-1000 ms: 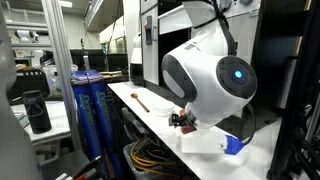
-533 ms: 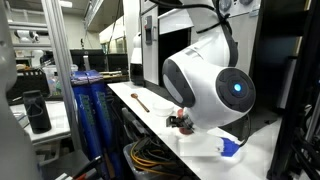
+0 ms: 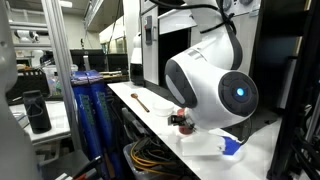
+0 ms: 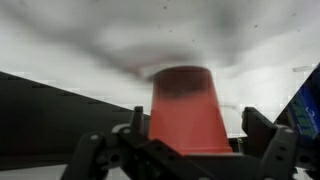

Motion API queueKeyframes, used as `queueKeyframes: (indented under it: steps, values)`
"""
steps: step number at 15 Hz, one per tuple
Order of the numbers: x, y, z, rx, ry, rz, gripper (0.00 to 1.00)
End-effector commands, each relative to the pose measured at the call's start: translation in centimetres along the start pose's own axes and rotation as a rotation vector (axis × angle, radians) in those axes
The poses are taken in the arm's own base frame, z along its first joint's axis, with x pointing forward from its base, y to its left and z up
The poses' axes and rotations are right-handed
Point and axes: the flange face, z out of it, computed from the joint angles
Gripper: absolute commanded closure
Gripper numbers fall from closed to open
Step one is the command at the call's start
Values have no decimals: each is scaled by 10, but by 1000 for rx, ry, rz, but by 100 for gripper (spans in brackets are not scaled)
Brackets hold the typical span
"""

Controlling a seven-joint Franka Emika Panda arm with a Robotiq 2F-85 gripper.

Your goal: Pour the contents of the cup into the bowl

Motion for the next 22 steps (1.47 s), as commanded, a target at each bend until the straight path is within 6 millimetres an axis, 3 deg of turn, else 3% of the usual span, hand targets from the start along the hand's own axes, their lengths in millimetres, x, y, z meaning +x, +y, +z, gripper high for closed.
queueKeyframes:
  steps: [1,3,6,15,22]
  values:
    - [10,12,-4,-13,28,-19,27]
    - [12,14,-5,-17,29,-26,32]
    - [14,16,-5,-17,29,-31,52]
    - [18,7,-10,-5,-47,-86,53]
    - [69,-2,-22,79,-237,-292,53]
